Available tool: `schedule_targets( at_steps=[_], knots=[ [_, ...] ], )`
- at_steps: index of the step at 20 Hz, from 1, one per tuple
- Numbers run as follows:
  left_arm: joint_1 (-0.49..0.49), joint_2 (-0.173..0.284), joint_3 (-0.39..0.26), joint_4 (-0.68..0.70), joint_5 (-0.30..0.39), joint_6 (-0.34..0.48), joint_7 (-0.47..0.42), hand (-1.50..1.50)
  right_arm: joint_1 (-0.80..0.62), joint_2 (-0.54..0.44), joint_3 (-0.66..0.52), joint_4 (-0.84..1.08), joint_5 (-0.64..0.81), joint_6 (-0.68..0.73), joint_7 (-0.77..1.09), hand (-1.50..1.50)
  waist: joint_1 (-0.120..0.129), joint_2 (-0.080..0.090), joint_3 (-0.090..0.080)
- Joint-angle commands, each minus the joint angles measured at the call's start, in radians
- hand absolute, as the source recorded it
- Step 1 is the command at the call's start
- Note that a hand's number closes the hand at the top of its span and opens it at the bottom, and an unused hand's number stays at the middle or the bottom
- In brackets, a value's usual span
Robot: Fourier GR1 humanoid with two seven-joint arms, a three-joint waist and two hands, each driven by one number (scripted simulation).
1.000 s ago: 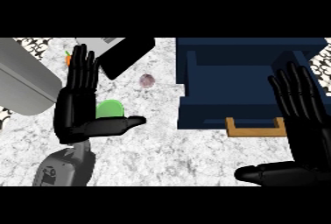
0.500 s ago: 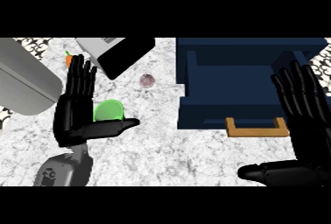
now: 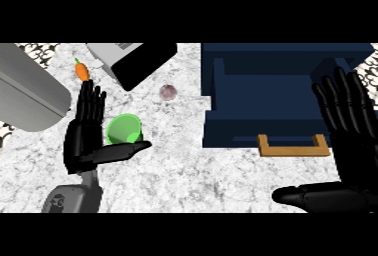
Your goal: Pick up the cup, place it into the drawer and close the drawer
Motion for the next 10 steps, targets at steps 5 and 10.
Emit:
schedule_targets(
  at_steps=[5, 10],
  knots=[
    [0.054, 0.006, 0.052, 0.175, 0.018, -0.045, -0.183, -1.50, -0.030, -0.005, -0.014, 0.042, -0.004, 0.013, -0.018, -1.50, 0.001, 0.001, 0.000],
    [0.003, -0.008, 0.080, 0.284, 0.032, -0.048, -0.213, -1.50, -0.009, -0.018, -0.040, 0.034, -0.041, 0.038, -0.009, -1.50, -0.001, 0.001, 0.000]
  ],
)
